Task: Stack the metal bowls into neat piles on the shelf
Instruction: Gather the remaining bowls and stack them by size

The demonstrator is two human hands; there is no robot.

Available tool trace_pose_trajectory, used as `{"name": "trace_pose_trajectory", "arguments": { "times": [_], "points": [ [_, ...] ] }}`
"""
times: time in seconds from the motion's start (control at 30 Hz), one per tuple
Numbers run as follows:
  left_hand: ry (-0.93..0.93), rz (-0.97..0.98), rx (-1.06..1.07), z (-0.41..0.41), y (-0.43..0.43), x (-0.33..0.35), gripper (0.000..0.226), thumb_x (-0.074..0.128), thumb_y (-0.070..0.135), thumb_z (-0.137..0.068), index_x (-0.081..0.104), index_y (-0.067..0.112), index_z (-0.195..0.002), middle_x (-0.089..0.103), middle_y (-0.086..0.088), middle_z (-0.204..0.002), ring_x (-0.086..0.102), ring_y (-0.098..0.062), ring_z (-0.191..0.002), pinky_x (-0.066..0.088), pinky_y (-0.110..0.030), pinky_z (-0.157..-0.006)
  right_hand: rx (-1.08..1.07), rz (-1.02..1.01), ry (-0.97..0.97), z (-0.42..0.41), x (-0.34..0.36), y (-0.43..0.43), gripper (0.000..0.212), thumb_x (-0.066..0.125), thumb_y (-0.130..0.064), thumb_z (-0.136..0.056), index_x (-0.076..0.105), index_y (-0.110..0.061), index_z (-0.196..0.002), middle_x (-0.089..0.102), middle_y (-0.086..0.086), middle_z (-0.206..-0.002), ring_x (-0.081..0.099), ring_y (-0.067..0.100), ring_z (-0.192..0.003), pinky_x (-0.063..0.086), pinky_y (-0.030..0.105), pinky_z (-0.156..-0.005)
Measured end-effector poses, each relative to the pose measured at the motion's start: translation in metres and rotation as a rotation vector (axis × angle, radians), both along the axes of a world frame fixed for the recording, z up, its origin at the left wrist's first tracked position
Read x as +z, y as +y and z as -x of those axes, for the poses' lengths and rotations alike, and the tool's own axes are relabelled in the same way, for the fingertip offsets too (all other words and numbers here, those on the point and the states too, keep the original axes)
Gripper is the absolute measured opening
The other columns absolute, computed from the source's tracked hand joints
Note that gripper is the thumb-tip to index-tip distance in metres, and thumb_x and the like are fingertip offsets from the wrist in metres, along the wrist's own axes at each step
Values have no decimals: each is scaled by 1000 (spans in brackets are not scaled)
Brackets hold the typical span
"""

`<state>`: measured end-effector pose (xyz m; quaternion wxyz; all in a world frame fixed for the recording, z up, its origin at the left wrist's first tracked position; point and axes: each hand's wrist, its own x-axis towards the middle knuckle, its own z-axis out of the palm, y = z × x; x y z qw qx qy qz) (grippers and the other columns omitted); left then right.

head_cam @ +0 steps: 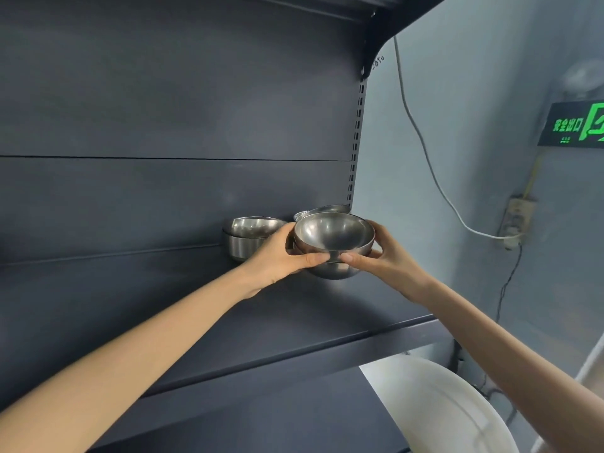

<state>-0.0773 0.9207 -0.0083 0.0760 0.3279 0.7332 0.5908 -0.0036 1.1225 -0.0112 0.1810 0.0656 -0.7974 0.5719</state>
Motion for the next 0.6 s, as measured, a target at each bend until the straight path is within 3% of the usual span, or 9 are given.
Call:
{"name": "trace_pose_trajectory", "arguments": {
  "times": [0.1,0.17,0.27,0.43,0.6],
  "points": [
    [13,14,35,-2,-19,2,79,87,43,-62,51,24,-130,63,8,-118,59,-10,-113,52,-38,-97,53,-6,14,-2,5,-18,64,74,-6,-80,40,-19,-133,56,-11,-121,62,5,-105,50,13,-78],
    [25,10,66,-4,-36,4,67,85,36,-69,53,25,-127,65,7,-114,60,-8,-111,52,-38,-96,88,-15,14,-2,9,-33,65,75,-12,-77,42,-24,-131,58,-14,-119,62,7,-108,51,16,-81],
    [46,17,94,-9,-65,6,64,82,32,-71,53,28,-128,64,8,-114,60,-9,-109,52,-39,-96,141,-16,5,0,11,-61,72,76,-20,-72,40,-20,-135,60,-11,-121,63,6,-108,50,17,-82],
    [22,15,173,-14,-120,9,113,88,57,-48,37,21,-142,55,11,-130,58,-11,-117,52,-40,-97,189,-14,8,11,11,-109,56,71,-12,-84,41,-24,-130,62,-6,-118,63,1,-101,49,15,-83],
    [29,-12,194,-22,-173,12,73,82,42,-57,48,33,-121,60,13,-116,61,-12,-110,51,-42,-97,213,-3,14,17,11,-161,59,73,-17,-81,41,-25,-131,60,-13,-120,61,2,-110,49,14,-84]
  ]
}}
